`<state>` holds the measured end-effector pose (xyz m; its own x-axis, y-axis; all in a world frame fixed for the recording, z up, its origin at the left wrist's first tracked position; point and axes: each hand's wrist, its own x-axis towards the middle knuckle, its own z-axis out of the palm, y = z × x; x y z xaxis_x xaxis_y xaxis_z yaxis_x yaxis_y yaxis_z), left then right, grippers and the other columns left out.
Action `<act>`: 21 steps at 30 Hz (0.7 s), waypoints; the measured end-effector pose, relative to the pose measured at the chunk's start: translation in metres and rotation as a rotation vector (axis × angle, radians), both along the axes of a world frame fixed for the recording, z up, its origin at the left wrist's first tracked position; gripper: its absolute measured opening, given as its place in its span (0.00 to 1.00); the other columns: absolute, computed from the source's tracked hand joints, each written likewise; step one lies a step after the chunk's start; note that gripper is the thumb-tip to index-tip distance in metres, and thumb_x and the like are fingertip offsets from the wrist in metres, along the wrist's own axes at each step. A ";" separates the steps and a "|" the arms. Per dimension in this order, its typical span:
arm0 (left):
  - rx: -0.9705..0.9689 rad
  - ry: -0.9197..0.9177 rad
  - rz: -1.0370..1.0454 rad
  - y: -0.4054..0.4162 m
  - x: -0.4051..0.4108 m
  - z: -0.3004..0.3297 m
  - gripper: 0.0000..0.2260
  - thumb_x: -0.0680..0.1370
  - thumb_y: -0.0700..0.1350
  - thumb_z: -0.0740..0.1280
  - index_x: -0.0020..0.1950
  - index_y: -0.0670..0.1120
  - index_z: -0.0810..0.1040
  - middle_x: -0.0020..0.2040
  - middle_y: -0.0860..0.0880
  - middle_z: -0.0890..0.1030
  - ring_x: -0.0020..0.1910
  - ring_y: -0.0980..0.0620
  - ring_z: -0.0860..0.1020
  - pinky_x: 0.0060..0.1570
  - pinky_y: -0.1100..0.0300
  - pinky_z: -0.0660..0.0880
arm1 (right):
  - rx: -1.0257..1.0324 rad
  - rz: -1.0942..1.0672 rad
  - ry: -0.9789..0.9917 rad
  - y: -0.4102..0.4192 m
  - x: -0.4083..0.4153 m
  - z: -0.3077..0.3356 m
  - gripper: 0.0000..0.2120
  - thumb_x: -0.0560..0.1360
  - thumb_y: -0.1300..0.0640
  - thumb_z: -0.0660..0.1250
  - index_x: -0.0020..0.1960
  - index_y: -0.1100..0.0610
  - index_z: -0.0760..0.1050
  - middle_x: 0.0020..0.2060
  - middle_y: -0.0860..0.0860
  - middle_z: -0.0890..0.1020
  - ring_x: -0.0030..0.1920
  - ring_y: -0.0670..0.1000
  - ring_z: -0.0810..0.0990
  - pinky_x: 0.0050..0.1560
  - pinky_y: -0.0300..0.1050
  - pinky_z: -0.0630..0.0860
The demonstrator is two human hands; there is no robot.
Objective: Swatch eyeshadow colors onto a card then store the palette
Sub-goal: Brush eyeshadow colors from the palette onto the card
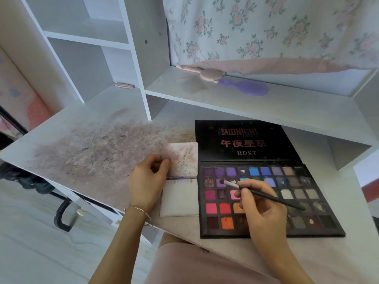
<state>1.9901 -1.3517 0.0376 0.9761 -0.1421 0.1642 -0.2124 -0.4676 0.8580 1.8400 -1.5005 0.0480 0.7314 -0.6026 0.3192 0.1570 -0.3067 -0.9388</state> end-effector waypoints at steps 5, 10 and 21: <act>-0.029 0.004 0.005 0.003 -0.004 0.001 0.03 0.75 0.43 0.67 0.40 0.49 0.76 0.33 0.54 0.77 0.34 0.53 0.75 0.38 0.61 0.71 | -0.120 -0.003 -0.013 -0.004 0.007 0.003 0.07 0.72 0.58 0.61 0.42 0.46 0.74 0.38 0.40 0.79 0.35 0.43 0.76 0.34 0.28 0.71; -0.020 0.002 -0.022 0.006 -0.005 0.000 0.03 0.74 0.43 0.68 0.41 0.48 0.77 0.35 0.49 0.79 0.37 0.48 0.77 0.42 0.56 0.75 | -0.134 0.050 0.075 -0.013 0.013 0.001 0.10 0.73 0.61 0.60 0.43 0.46 0.73 0.40 0.46 0.77 0.36 0.49 0.76 0.34 0.45 0.77; -0.037 0.002 -0.112 0.017 -0.003 -0.001 0.05 0.75 0.42 0.66 0.44 0.49 0.80 0.39 0.56 0.82 0.40 0.60 0.79 0.43 0.66 0.74 | -0.152 0.112 0.180 -0.026 0.037 -0.001 0.13 0.74 0.63 0.63 0.44 0.44 0.74 0.37 0.44 0.79 0.36 0.43 0.76 0.33 0.31 0.73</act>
